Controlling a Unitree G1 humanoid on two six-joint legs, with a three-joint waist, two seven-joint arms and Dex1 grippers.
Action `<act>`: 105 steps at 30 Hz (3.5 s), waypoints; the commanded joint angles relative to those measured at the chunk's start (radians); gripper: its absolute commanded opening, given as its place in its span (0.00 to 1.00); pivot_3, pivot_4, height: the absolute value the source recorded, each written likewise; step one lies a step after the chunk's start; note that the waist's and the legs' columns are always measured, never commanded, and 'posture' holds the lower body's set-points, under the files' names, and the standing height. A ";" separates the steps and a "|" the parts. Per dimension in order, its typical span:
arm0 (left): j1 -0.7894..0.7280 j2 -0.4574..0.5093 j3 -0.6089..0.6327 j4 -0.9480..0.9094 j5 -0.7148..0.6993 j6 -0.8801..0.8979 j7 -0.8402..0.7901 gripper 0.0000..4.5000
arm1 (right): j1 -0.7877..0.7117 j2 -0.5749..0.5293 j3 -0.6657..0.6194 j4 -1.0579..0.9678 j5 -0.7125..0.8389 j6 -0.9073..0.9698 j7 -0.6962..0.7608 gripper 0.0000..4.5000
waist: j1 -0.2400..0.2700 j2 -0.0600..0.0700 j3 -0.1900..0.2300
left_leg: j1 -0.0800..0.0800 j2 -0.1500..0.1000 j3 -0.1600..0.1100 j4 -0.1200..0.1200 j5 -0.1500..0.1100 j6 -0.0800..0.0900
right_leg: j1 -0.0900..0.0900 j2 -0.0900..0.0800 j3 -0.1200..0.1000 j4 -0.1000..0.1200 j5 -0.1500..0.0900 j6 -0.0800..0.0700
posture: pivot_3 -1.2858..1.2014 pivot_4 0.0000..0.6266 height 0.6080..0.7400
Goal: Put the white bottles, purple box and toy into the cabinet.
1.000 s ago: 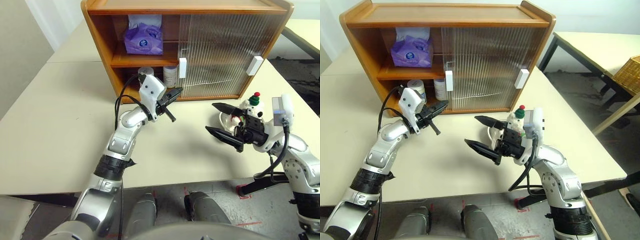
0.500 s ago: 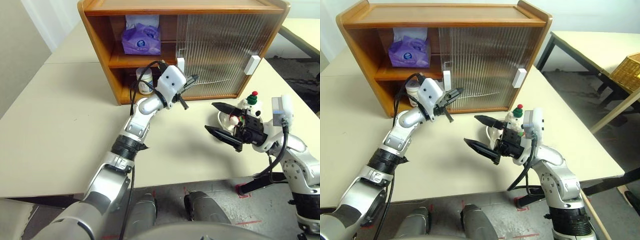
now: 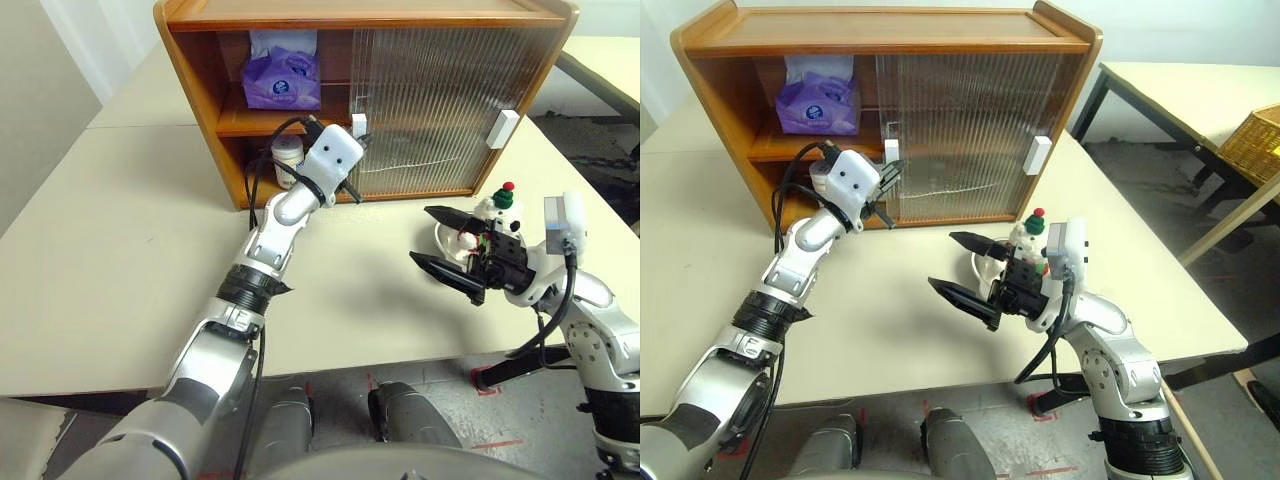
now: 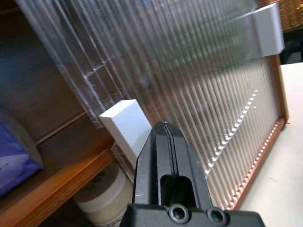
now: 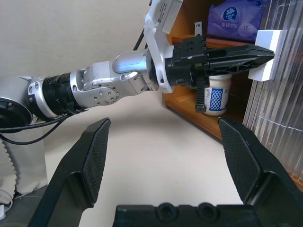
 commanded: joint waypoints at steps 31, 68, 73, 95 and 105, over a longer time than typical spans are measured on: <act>0.100 0.018 0.078 -0.251 -0.059 0.221 0.001 0.01 | -0.008 0.002 0.013 0.008 -0.017 -0.009 0.022 1.00 | -0.007 0.000 0.000 | 0.007 0.000 0.001 0.001 0.001 0.000 | 0.006 0.001 0.000 0.000 0.001 -0.002 | 0.46 0.09 1.00; 0.018 -0.077 0.020 -0.215 -0.062 0.376 -0.035 0.01 | 0.008 0.009 0.010 -0.005 -0.023 -0.007 0.009 1.00 | -0.002 0.000 0.000 | 0.007 0.000 0.002 0.001 -0.004 0.002 | 0.006 0.000 0.001 0.000 -0.004 0.001 | 0.46 0.09 1.00; 0.024 -0.049 0.018 -0.253 -0.054 0.392 -0.038 0.01 | 0.015 0.011 0.010 -0.009 -0.021 -0.007 0.007 1.00 | -0.002 0.000 0.000 | 0.007 0.000 0.002 0.001 -0.004 0.002 | 0.006 0.000 0.001 0.000 -0.004 0.001 | 0.46 0.09 1.00; 0.037 -0.013 0.090 -0.331 -0.079 0.538 0.015 0.09 | 0.003 -0.003 -0.003 0.002 -0.020 -0.013 0.026 1.00 | -0.010 0.000 0.000 | 0.012 0.000 0.002 0.001 -0.004 0.002 | 0.010 0.000 0.001 0.000 -0.003 0.000 | 0.46 0.07 1.00; 0.042 -0.004 0.099 -0.345 -0.096 0.565 0.018 0.79 | 0.005 -0.003 -0.002 0.001 -0.020 -0.012 0.024 1.00 | -0.011 0.000 0.000 | 0.017 0.000 0.000 0.003 -0.004 0.002 | 0.016 0.000 0.001 0.000 -0.003 0.000 | 0.46 0.07 1.00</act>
